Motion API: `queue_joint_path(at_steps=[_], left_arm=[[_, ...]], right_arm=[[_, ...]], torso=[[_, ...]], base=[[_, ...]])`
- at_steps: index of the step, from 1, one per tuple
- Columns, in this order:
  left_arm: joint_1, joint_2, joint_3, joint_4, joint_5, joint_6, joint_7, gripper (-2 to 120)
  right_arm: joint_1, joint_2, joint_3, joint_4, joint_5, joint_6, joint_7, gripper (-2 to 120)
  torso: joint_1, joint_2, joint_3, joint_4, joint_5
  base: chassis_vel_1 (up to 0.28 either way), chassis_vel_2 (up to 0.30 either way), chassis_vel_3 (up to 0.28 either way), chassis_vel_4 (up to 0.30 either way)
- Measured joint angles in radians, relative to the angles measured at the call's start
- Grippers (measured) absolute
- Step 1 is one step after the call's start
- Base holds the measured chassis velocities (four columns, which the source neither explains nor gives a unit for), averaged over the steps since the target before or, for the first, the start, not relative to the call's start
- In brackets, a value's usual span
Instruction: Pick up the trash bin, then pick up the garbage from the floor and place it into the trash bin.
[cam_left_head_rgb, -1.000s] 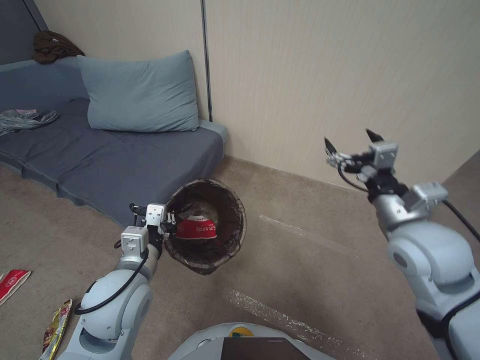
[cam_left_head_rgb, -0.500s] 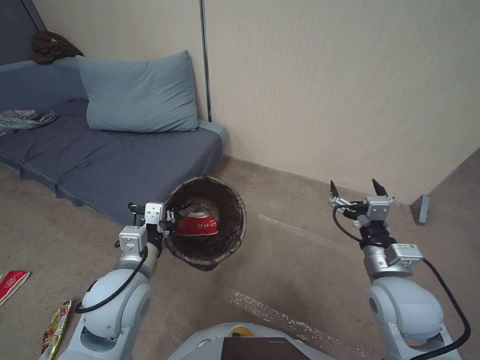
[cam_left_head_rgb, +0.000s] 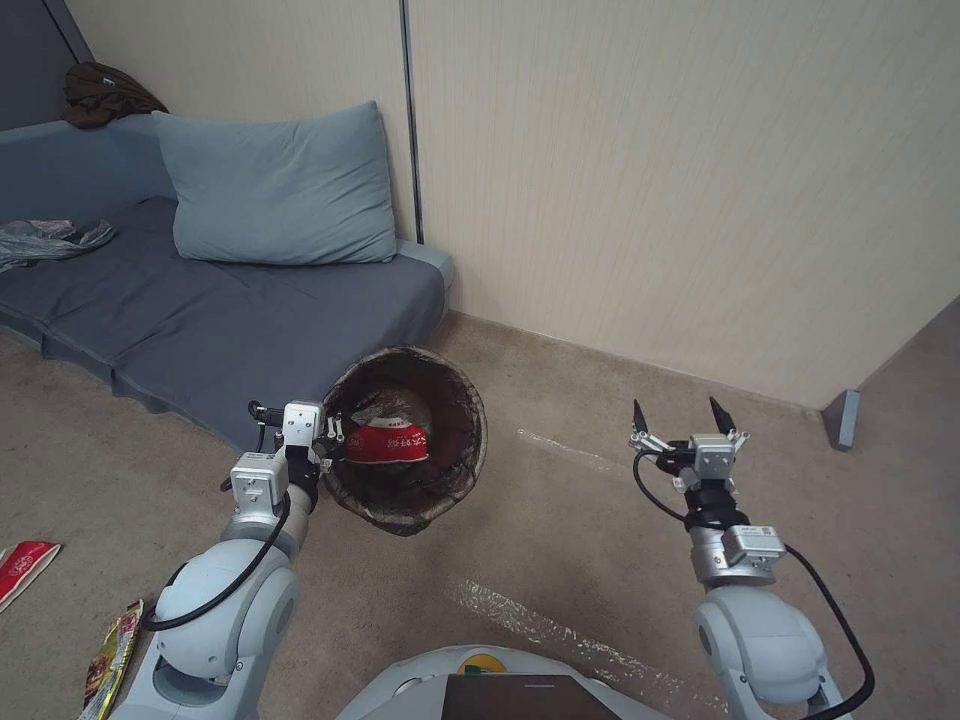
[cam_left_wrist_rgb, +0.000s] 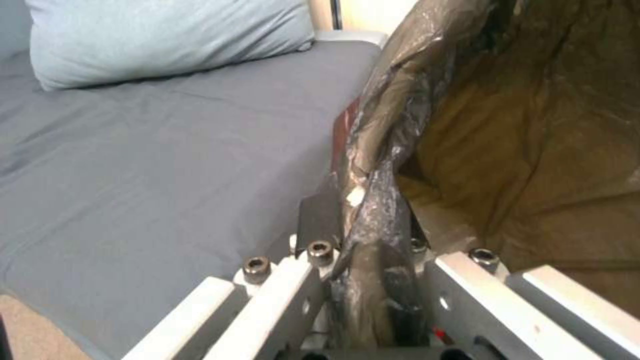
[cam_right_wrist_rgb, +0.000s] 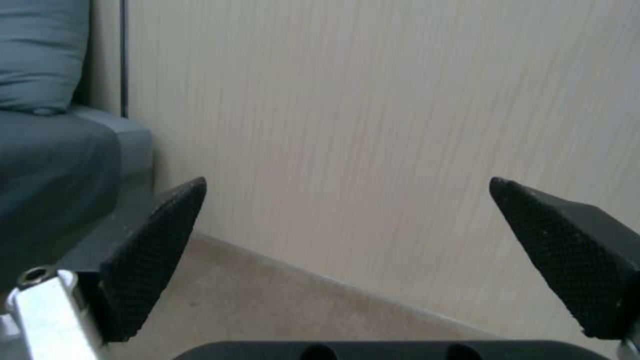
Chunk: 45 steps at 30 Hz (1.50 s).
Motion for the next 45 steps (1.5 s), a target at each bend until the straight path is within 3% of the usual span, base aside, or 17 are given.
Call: queue_joint_path(at_steps=[6, 12, 45], left_arm=[[0.002, 0.006, -0.006, -0.004, 0.010, -0.003, 0.014, 0], [0.008, 0.014, -0.009, 0.000, 0.032, -0.036, 0.022, 0], [0.017, 0.009, 0.004, -0.016, -0.041, -0.018, -0.006, 0]], right_arm=[[-0.036, 0.034, -0.039, -0.048, -0.038, 0.073, 0.009, 100], [-0.047, 0.065, -0.067, -0.115, -0.071, 0.205, 0.028, 100], [-0.013, 0.082, -0.079, -0.128, -0.071, 0.211, 0.040, 100]], torso=[[0.000, 0.000, 0.000, -0.0001, -0.0002], [0.000, 0.000, 0.000, -0.0002, 0.0000], [0.000, 0.000, 0.000, -0.0002, 0.0000]], base=[[0.000, 0.000, 0.000, 0.000], [0.000, 0.000, 0.000, 0.000], [0.000, 0.000, 0.000, 0.000]])
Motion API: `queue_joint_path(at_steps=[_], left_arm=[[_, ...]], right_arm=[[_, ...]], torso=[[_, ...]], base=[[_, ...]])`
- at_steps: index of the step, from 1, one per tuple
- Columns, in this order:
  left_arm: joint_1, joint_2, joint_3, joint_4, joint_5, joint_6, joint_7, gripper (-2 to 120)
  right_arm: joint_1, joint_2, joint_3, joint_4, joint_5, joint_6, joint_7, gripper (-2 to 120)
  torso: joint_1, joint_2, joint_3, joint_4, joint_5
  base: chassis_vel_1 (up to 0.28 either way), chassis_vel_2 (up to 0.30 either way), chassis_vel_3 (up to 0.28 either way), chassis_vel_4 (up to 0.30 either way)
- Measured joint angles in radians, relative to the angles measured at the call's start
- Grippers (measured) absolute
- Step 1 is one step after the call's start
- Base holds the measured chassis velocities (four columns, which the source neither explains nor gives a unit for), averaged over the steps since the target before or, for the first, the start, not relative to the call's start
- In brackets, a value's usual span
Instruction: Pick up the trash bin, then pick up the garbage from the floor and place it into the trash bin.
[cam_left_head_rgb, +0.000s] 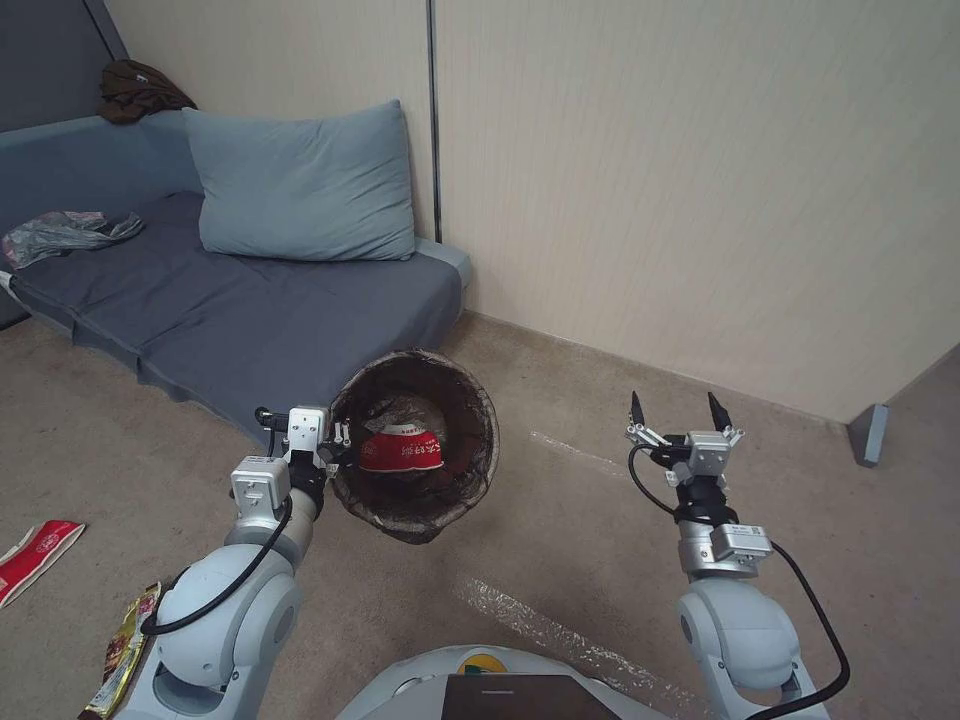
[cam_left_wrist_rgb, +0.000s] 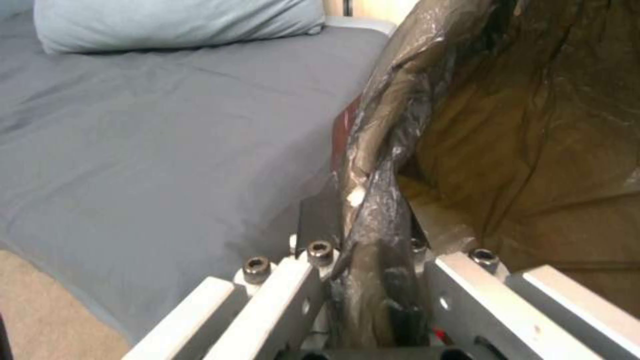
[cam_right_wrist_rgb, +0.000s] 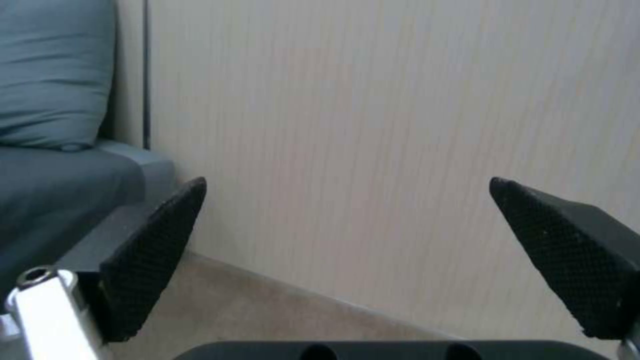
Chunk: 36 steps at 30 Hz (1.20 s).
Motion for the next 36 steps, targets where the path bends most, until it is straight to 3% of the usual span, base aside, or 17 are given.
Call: queue_joint_path(at_steps=[36], left_arm=[[0.009, -0.006, -0.006, -0.013, -0.047, 0.008, -0.024, 0]], right_arm=[[0.002, 0.008, -0.010, -0.012, -0.006, 0.008, -0.006, 100]], torso=[[0.000, 0.000, 0.000, 0.0000, 0.0000]], base=[[0.038, 0.034, 0.036, 0.034]])
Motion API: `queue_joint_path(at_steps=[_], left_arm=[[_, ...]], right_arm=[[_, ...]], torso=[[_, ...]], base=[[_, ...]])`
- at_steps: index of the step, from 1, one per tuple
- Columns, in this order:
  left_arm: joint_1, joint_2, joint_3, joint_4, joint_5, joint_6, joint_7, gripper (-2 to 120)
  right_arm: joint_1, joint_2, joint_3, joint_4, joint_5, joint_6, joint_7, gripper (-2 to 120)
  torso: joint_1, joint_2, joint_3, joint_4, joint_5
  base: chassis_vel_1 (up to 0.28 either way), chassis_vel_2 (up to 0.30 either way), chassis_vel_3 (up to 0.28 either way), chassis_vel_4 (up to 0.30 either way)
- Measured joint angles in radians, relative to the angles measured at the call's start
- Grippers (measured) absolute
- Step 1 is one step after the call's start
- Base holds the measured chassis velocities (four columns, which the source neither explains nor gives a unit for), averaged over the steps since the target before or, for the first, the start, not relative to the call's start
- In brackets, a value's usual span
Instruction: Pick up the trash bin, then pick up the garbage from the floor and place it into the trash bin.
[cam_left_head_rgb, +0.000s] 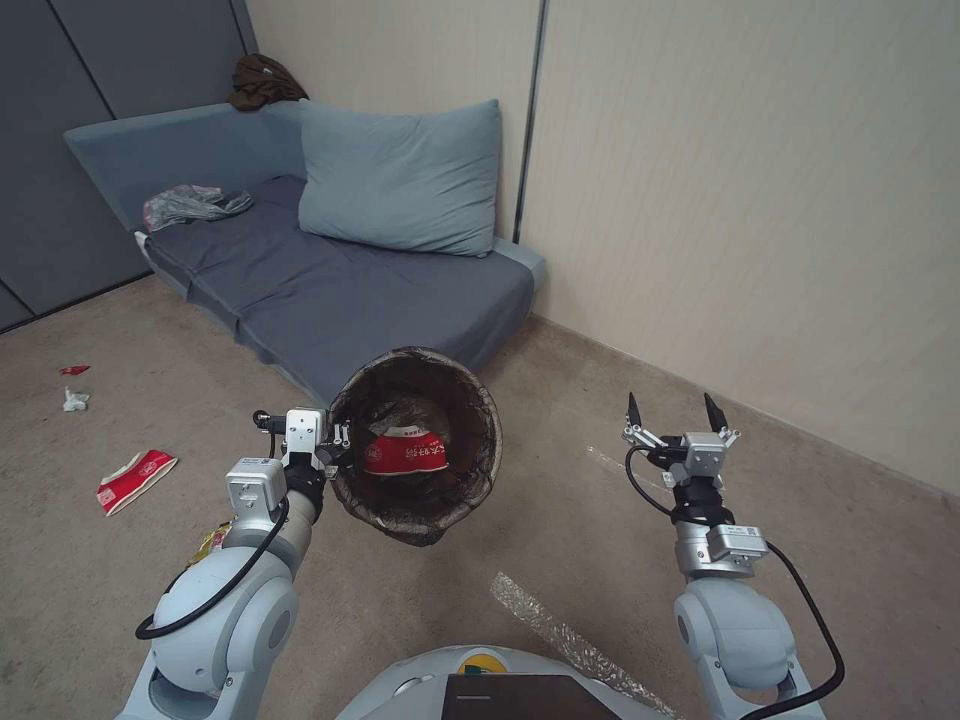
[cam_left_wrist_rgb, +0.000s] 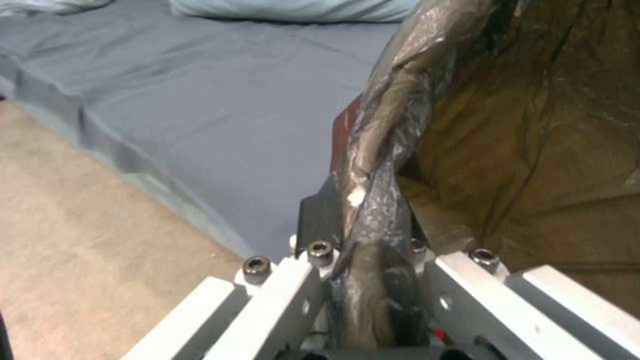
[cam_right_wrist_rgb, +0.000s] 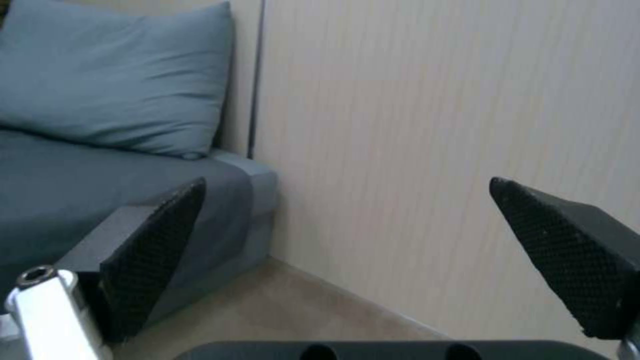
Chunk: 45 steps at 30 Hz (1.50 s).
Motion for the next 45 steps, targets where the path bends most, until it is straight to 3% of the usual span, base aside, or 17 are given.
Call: queue_joint_path(at_steps=[45], left_arm=[[-0.006, -0.002, -0.005, 0.005, -0.034, 0.000, -0.017, 0]], right_arm=[[0.004, 0.006, -0.005, -0.011, -0.004, 0.001, -0.003, 100]], torso=[[0.000, 0.000, 0.000, -0.0001, -0.0001]], base=[[0.077, 0.078, 0.076, 0.079]])
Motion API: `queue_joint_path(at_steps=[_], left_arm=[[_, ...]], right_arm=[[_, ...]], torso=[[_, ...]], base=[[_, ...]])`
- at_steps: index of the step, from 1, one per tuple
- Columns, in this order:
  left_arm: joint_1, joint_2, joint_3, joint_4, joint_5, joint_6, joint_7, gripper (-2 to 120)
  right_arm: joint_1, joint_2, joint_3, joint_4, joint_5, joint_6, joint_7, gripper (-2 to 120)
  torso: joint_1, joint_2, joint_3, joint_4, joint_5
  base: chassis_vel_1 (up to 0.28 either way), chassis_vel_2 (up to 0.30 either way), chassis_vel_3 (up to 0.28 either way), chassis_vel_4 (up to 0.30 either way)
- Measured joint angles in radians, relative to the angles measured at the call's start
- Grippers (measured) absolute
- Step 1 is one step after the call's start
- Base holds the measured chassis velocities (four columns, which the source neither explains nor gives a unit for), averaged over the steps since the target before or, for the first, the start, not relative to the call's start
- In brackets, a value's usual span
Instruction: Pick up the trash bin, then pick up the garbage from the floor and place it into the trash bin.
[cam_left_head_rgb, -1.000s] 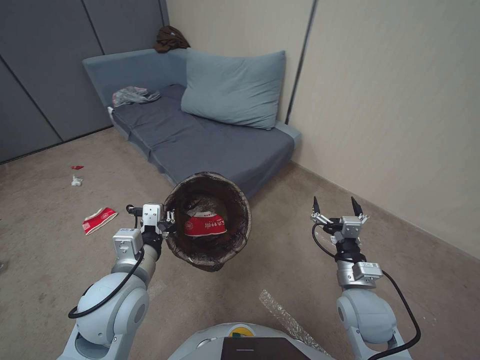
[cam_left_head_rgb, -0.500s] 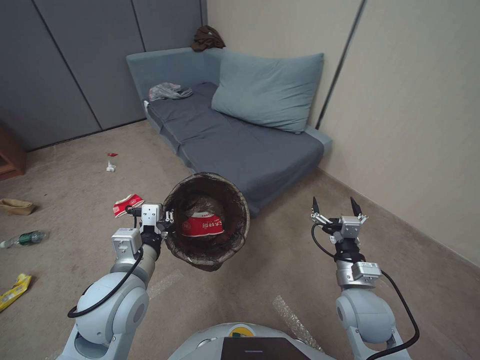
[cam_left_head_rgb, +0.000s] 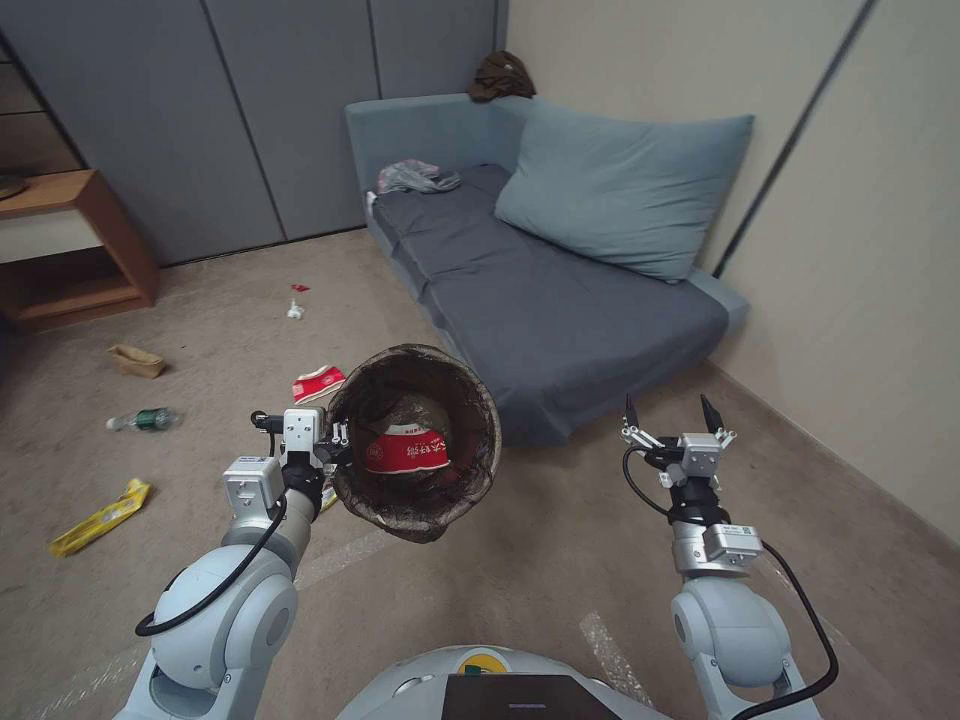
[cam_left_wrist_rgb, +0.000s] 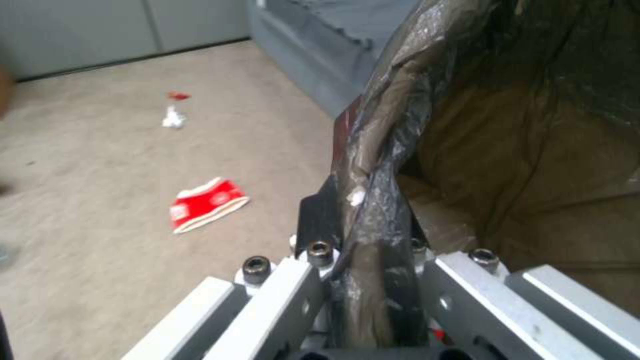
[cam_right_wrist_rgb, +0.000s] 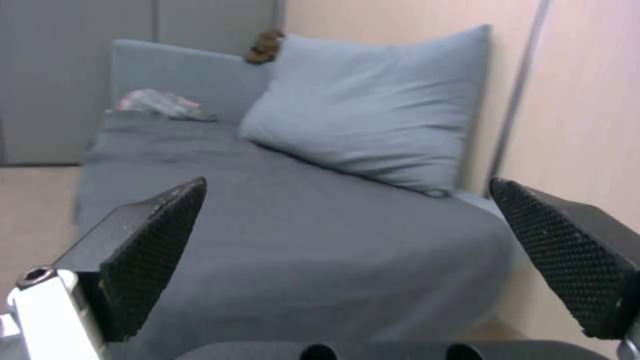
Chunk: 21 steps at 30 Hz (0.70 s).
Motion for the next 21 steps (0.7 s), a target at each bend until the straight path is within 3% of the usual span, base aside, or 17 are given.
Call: queue_joint_path(at_steps=[21], left_arm=[[0.001, 0.005, 0.000, 0.002, 0.004, 0.000, 0.006, 0]], right_arm=[[0.000, -0.001, -0.002, 0.000, 0.000, 0.001, -0.001, 100]], torso=[[0.000, 0.000, 0.000, 0.0003, 0.0000]], base=[[0.125, 0.119, 0.119, 0.123]])
